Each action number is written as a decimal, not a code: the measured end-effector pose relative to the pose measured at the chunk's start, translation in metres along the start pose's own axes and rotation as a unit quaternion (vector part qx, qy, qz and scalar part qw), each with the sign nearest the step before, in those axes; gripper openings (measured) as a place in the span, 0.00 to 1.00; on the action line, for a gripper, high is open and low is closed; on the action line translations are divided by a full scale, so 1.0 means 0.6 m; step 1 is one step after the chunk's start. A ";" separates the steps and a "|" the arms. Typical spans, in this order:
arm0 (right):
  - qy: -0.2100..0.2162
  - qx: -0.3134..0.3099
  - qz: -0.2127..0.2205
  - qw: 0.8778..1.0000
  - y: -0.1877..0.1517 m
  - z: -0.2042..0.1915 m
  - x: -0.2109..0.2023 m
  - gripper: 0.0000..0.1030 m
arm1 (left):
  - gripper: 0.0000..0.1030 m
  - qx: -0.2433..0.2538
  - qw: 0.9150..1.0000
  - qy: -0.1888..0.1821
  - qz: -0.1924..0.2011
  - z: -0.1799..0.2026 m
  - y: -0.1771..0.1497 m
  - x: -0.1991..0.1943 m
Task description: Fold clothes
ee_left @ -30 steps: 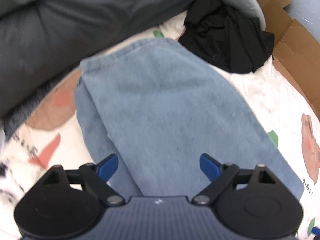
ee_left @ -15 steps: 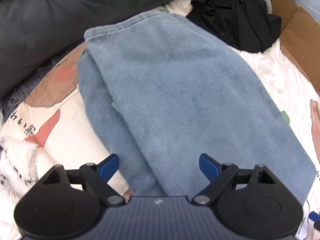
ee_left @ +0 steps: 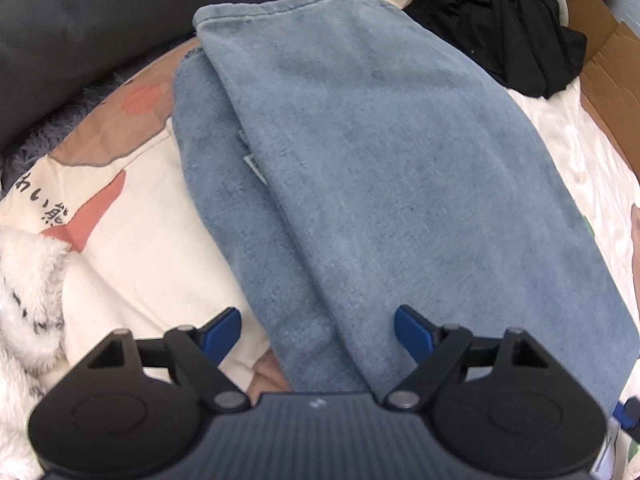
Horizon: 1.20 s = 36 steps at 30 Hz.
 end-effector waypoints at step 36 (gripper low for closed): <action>0.072 0.190 -0.059 0.977 -0.018 0.048 0.086 0.25 | 0.85 -0.022 1.000 -0.019 0.004 -0.023 -0.032 0.003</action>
Point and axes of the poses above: each gripper's, at about its wrist camera, not at the fingertips, and x roughly the way its jaws point, z to its right, y to its top, the point moved 1 cm from there along x, roughly the way its jaws point, and after that the axes turned 3 degrees about z, right-handed, at the moved point
